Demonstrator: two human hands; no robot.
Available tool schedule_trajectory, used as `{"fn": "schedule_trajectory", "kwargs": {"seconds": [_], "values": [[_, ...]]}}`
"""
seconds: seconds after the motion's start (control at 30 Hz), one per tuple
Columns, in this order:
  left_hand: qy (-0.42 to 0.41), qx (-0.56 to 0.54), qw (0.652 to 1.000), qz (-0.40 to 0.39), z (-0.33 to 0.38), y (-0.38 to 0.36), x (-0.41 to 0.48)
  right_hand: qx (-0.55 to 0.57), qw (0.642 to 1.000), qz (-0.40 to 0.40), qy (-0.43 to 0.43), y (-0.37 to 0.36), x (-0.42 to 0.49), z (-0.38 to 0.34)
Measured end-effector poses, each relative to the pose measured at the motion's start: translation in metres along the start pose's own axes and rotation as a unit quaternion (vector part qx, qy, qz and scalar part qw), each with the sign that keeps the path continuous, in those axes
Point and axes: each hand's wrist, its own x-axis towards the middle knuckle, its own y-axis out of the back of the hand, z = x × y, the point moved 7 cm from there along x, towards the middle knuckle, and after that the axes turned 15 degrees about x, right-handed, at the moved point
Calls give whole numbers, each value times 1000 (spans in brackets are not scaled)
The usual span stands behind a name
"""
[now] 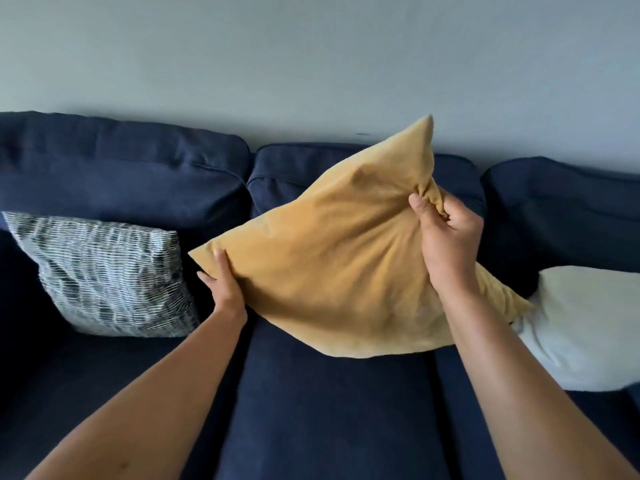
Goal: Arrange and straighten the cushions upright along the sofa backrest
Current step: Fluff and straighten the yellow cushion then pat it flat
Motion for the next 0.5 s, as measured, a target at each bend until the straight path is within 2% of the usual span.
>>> {"fn": "schedule_trajectory", "kwargs": {"seconds": [0.1,0.2,0.33,0.43,0.5], "values": [[-110,2,993,37,46,-2,-5,17,996,79,-21,26,5,15],[-192,56,978,56,75,-7,-20,-41,988,133,-66,55,1,44],[-232,124,962,77,87,-15,-41,-84,978,150,-120,84,-30,91],[-261,179,948,30,72,-37,-48,-128,967,139,-173,96,-48,126],[-248,237,939,-11,49,-52,-45,-179,954,108,-212,99,-55,143]]}}
